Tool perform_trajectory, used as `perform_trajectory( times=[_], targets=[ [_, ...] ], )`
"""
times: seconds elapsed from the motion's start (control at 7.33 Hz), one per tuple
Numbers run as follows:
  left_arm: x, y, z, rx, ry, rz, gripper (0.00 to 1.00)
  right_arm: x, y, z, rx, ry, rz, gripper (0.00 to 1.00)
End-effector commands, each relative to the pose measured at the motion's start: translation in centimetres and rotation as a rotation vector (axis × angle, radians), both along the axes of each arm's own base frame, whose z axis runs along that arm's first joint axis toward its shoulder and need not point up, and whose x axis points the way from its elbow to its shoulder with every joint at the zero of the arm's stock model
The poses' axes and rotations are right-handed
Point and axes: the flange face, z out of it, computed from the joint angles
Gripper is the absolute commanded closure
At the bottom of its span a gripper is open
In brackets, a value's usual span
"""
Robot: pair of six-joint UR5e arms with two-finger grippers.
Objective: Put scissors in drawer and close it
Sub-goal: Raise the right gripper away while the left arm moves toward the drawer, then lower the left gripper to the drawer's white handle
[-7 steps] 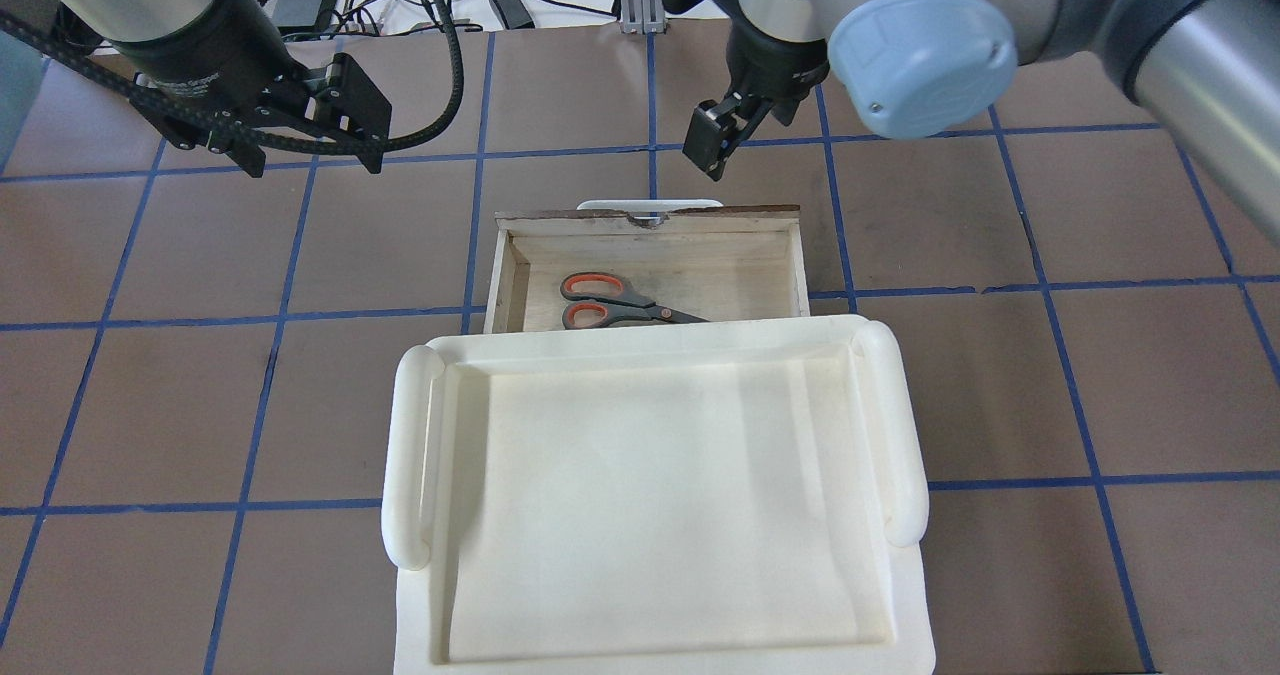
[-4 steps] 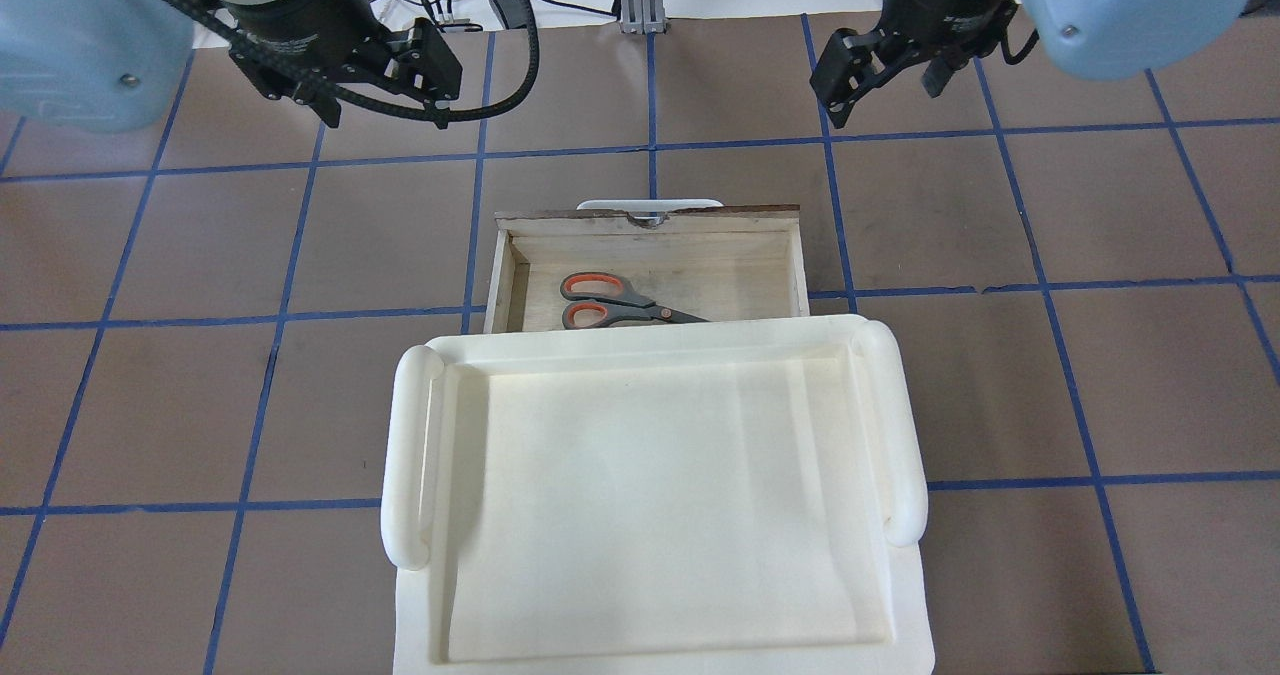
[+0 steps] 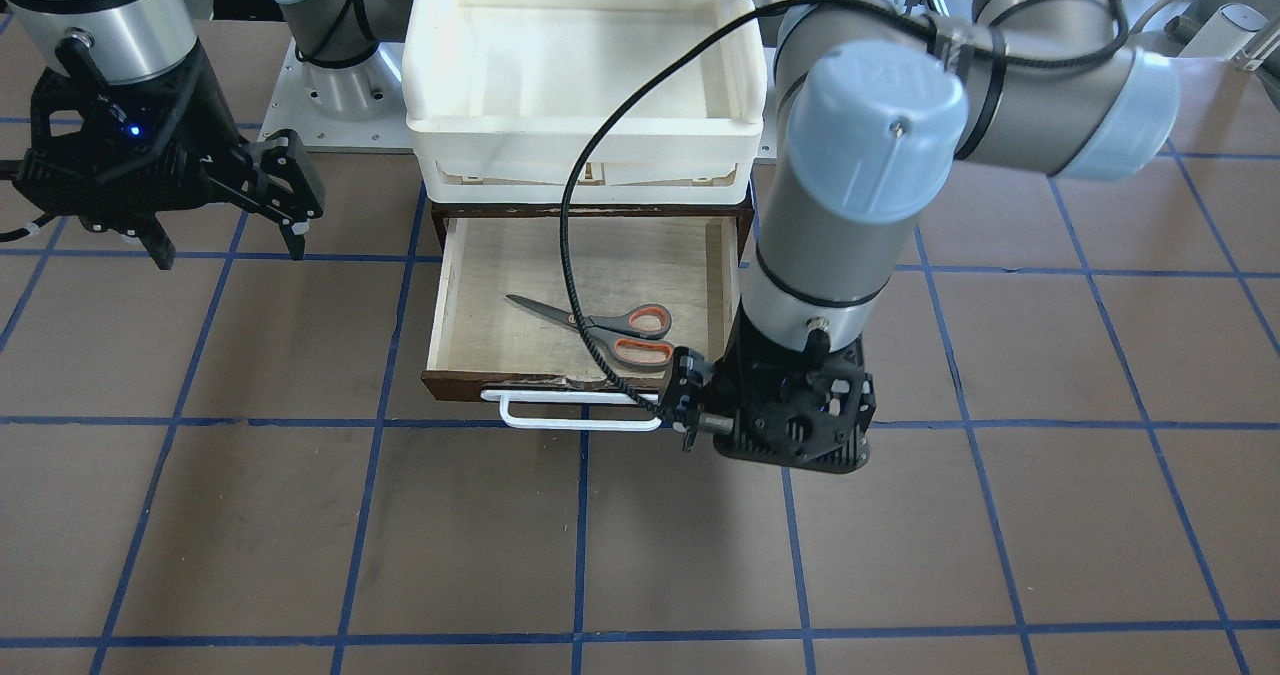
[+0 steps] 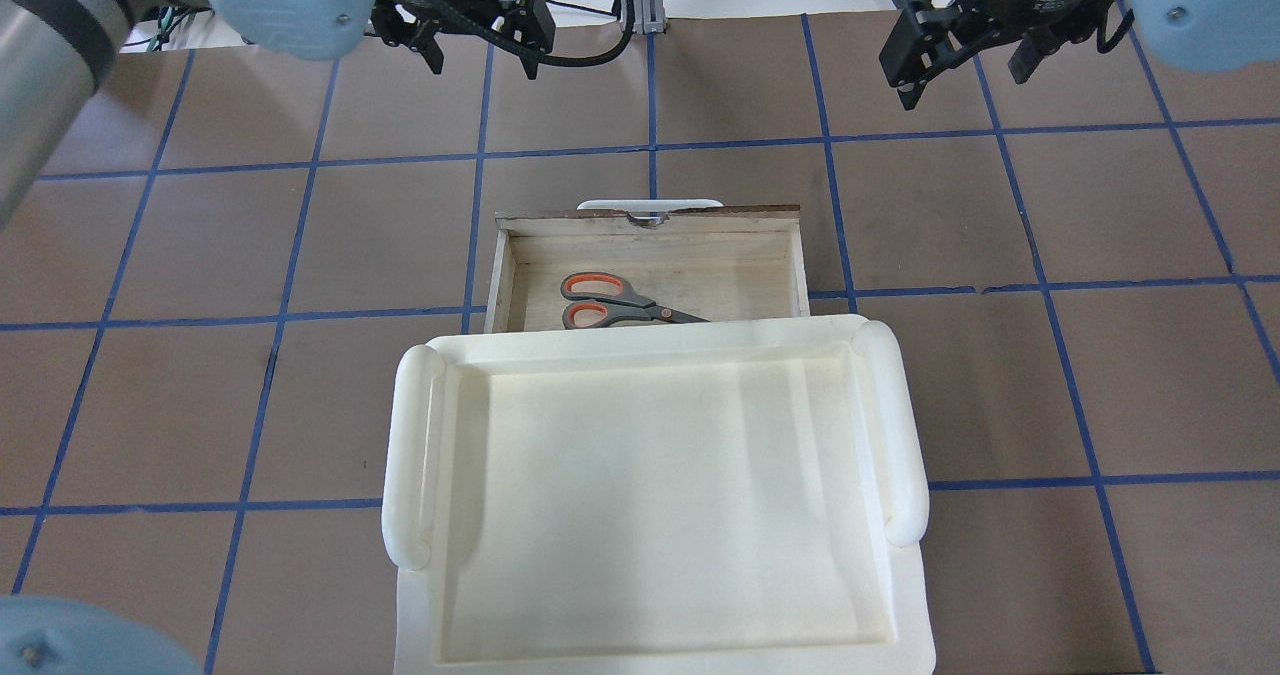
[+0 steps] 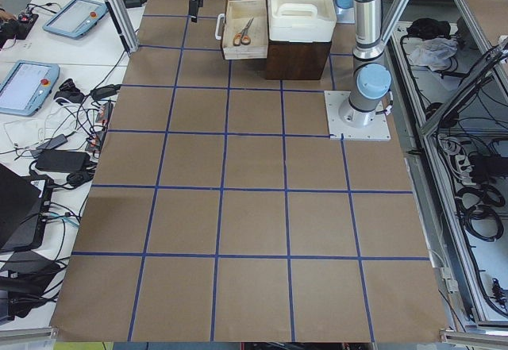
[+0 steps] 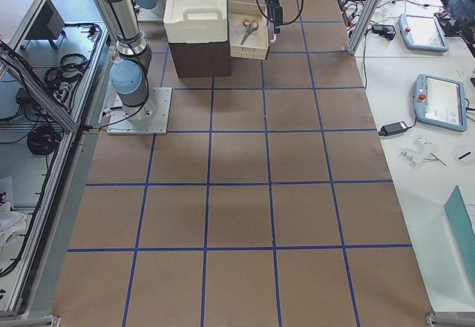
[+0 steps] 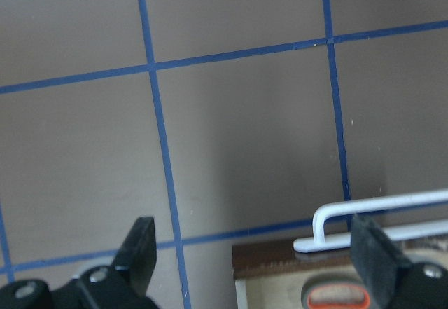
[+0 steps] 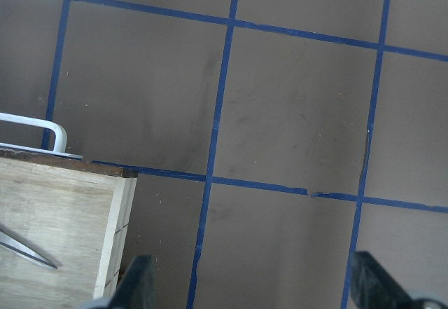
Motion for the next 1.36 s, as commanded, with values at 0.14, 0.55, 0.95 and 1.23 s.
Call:
perform_trajectory(
  times=[0.14,0.55,0.95,1.23],
  targets=[
    [-3.3,-2.9,-9.8,0.066,-0.017,-0.054,0.00,-0.1,0.6,0.3,-0.003,-0.004,-0.030,0.00],
    [-5.7,-3.3,-15.2,0.121,-0.014,-0.074,0.00,-0.1,0.6,0.2,0.001,-0.001,-0.035,0.00],
    [-6.6,-2.7,-17.1,0.231,-0.005,-0.101,0.00,-0.2,0.6,0.3,-0.001,-0.008,-0.080,0.00],
    [-6.1,-1.9,-16.7,0.287,-0.012,-0.096,0.00,-0.2,0.7,0.1,0.002,-0.008,-0.083,0.00]
  ],
)
